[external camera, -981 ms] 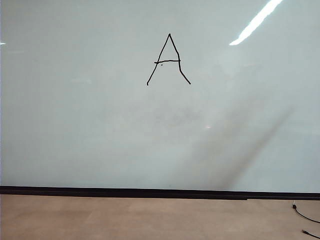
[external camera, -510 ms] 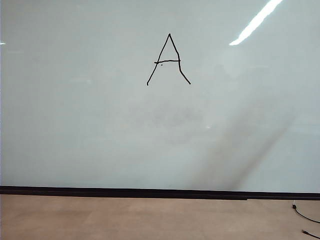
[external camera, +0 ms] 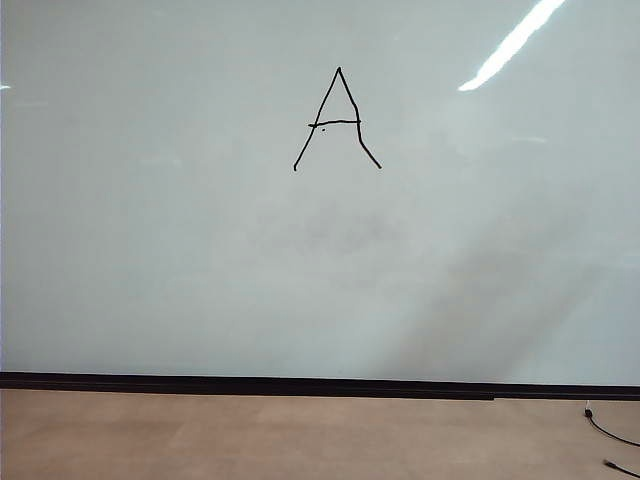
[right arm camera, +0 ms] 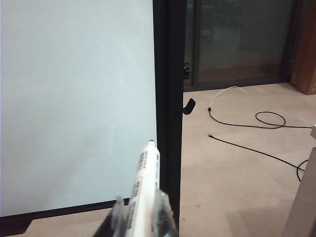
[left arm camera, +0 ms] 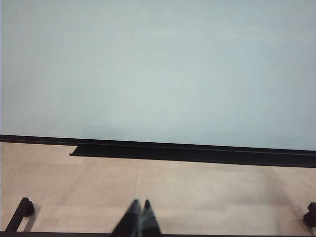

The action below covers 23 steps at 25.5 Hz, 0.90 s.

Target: Pick up the pen on the shelf to the right of the whiteboard and write the letter A.

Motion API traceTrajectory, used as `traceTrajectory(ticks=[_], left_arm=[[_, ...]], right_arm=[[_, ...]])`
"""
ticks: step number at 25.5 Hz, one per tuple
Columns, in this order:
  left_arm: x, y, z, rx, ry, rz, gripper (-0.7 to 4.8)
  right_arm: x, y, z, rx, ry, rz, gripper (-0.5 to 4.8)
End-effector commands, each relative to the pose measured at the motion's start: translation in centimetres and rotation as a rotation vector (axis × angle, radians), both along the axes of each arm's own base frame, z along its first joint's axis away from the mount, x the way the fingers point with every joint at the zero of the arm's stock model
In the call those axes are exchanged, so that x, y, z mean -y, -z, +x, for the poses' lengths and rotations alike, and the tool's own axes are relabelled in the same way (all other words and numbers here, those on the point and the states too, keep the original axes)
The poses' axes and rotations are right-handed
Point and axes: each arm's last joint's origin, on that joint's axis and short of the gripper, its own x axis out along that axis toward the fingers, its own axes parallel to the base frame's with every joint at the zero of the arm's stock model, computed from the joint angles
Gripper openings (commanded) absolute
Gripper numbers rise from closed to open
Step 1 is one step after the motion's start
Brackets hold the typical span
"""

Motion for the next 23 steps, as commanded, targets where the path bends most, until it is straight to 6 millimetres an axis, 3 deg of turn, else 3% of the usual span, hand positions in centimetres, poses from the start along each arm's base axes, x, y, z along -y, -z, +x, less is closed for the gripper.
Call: traceTrajectory(ticks=[1, 23], left_arm=[[0.0, -0.17, 0.0, 0.012, 0.001, 0.004, -0.04], [0.0, -0.17, 0.0, 0.012, 0.001, 0.004, -0.04]], right_arm=[[-0.08, -0.25, -0.01, 0.017, -0.025, 0.0, -0.04], [-0.08, -0.04, -0.01, -0.005, -0.027, 0.006, -0.04]])
